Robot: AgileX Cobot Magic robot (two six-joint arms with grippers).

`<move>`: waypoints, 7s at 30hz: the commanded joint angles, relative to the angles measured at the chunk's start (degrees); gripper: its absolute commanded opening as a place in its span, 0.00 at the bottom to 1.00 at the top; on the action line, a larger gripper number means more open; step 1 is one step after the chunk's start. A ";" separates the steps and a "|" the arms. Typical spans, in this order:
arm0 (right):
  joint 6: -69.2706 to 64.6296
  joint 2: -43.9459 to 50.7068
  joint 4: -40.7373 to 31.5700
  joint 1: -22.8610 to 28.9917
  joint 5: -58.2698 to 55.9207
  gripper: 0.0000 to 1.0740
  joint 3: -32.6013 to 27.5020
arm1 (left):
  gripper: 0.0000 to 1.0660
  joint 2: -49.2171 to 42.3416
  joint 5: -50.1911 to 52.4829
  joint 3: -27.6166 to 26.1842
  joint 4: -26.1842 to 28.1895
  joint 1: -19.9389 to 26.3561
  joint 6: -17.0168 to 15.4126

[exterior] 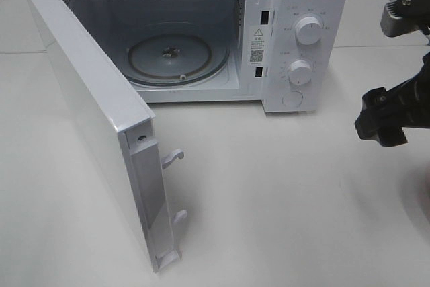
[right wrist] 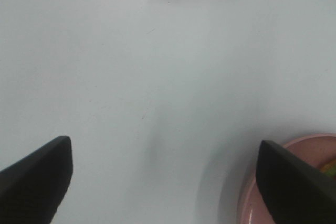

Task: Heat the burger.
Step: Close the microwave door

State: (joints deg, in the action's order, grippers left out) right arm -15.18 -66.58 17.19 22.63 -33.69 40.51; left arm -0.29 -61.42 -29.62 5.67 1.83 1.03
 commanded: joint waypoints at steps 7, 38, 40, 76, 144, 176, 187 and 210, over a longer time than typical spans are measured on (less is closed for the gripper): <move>17.42 9.22 -16.16 0.17 -6.02 0.72 0.06 | 0.92 -0.17 0.11 0.00 -0.11 0.23 -0.29; 15.18 50.13 -17.19 -10.66 -18.85 0.71 -0.06 | 0.92 -0.17 0.11 0.00 -0.11 0.23 -0.29; 14.55 53.51 -17.19 -12.55 -18.79 0.71 -1.32 | 0.92 -0.17 0.11 0.00 -0.11 0.23 -0.29; 12.38 68.53 -18.45 -16.62 -21.20 0.71 -12.43 | 0.92 -0.23 0.11 0.00 -0.11 0.23 -0.29; 12.38 68.53 -18.45 -16.62 -21.20 0.71 -12.43 | 0.14 15.76 38.62 8.71 -0.06 -0.06 -1.03; 12.38 68.53 -18.45 -16.62 -21.20 0.70 -12.43 | 0.00 74.54 114.02 17.88 -15.76 -0.06 -8.54; 12.38 68.53 -18.45 -16.62 -21.20 0.70 -12.43 | 0.00 91.85 124.10 13.01 -25.44 -0.57 -10.14; 12.38 68.53 -18.45 -16.62 -21.20 0.70 -12.43 | 0.00 99.18 113.90 -0.74 -19.82 -14.55 -9.34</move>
State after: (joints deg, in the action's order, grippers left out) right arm -2.46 0.23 -1.26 6.42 -55.41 28.19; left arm 99.12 51.85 -28.82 -13.06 -11.46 -8.37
